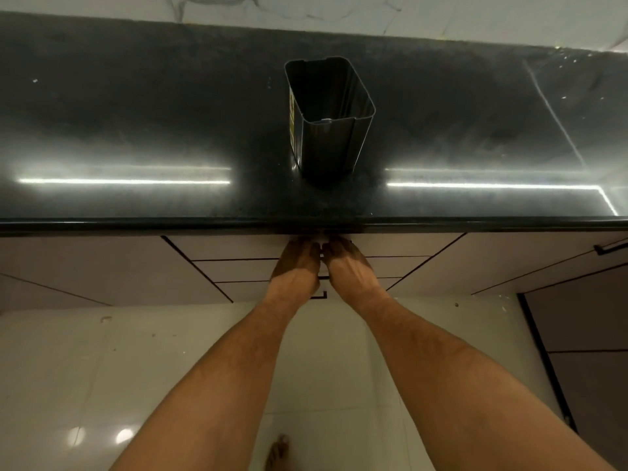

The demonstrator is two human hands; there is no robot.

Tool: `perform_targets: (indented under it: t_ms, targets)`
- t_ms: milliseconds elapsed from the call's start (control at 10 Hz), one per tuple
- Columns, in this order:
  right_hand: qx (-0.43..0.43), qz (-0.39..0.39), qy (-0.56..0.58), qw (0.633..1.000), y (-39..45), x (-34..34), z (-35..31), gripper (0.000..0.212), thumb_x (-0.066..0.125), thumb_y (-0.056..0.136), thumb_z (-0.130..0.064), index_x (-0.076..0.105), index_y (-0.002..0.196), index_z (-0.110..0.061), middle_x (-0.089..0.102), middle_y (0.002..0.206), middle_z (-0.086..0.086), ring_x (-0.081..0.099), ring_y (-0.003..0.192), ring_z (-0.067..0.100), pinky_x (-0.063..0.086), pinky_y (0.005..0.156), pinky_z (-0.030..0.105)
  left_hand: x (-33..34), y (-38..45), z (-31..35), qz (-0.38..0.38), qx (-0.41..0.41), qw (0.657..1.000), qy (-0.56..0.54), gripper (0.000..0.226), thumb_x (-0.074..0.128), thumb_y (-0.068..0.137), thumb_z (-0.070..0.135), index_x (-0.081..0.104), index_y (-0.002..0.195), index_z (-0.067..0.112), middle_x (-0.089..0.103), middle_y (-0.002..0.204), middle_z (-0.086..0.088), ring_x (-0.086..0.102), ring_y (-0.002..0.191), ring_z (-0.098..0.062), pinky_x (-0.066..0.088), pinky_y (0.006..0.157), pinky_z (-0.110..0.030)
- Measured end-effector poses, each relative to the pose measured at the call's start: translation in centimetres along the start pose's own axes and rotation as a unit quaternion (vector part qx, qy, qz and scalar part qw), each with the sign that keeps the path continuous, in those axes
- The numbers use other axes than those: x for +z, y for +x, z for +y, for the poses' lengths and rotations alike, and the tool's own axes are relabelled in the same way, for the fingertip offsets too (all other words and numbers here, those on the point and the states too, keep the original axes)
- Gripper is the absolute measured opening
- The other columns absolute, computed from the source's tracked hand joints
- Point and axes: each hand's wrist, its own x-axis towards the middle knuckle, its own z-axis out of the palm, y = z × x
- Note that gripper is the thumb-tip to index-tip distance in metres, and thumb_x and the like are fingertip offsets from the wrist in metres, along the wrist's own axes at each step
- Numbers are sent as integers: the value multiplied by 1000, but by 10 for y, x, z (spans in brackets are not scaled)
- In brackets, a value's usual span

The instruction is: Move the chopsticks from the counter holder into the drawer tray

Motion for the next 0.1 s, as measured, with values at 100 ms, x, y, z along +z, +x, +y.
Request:
perform_targets:
  t_ms: [100]
  targets:
    - [15, 14, -19, 1000, -25, -4, -2, 19, 53, 104, -23, 64, 115, -11, 70, 112, 12, 63, 86, 18, 55, 80, 30, -6, -34, -11, 35, 37, 997, 53, 42, 60, 93, 25, 54, 133, 13, 63, 130, -11, 62, 114, -24, 46, 105, -37]
